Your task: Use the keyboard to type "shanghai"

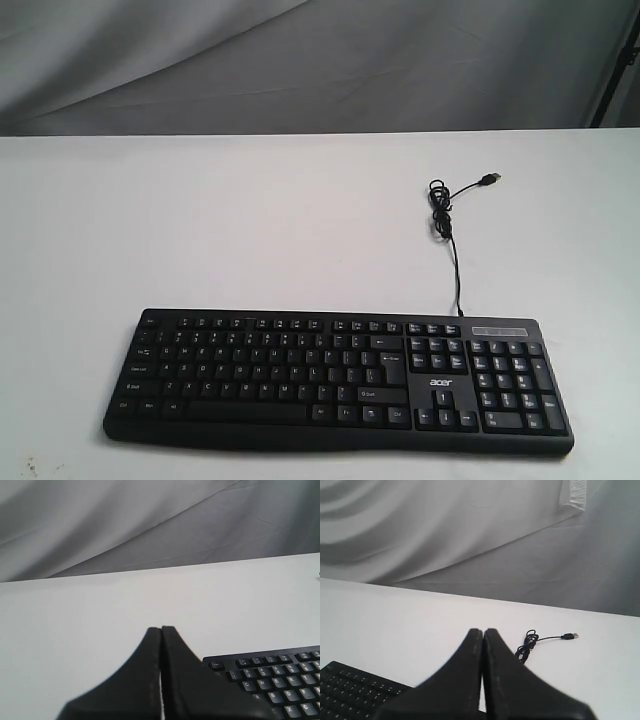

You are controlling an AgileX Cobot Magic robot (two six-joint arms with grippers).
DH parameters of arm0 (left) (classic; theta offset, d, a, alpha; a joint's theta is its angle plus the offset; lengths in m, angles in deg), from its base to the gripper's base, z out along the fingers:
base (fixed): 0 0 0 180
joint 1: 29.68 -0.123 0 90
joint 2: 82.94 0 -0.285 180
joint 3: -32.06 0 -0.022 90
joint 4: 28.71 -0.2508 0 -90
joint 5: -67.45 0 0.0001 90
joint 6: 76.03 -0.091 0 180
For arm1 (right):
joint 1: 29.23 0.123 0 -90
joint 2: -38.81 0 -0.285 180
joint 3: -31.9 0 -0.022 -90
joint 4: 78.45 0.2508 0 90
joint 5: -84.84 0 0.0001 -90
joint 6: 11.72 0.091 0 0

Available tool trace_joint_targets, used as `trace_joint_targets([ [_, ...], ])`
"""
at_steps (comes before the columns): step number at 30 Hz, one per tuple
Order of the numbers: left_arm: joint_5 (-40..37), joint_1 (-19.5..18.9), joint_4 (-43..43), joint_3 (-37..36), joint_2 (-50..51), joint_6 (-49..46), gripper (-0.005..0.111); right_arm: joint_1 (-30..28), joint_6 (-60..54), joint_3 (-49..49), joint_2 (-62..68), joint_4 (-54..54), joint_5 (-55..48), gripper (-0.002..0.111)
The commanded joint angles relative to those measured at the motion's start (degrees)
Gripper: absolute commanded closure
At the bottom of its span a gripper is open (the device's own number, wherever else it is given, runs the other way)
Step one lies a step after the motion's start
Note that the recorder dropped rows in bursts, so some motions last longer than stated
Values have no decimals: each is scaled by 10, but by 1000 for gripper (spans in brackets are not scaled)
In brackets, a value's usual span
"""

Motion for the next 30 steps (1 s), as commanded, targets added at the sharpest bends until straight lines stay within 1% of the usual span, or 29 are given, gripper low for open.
trace_joint_targets([
  [1, 3, 2, 0, -2, -2, 2, 107, -5, 1, 53, 133, -9, 1, 108],
  [3, 3, 2, 0, -2, -2, 2, 107, 3, 1, 57, 195, -9, 21, 108],
  [5, 3, 2, 0, -2, -2, 2, 107, 32, 2, 57, 250, -12, 72, 108],
  [8, 3, 2, 0, -2, -2, 2, 107, 108, 14, 57, 333, -46, 155, 108],
  [10, 3, 2, 0, -2, -2, 2, 107, 172, 43, 57, 397, -47, 205, 108],
  [13, 3, 2, 0, -2, -2, 2, 107, 262, 48, 69, 493, -47, 271, 108],
  [16, 3, 2, 0, -2, -2, 2, 107, 334, 61, 128, 596, -47, 259, 108],
  [19, 3, 2, 0, -2, -2, 2, 107, 371, 77, 207, 688, -47, 204, 108],
  [27, 3, 2, 0, -2, -2, 2, 107, 376, 59, 446, 879, -78, 45, 108],
  [30, 3, 2, 0, -2, -2, 2, 107, 376, 44, 512, 929, -78, 17, 108],
])
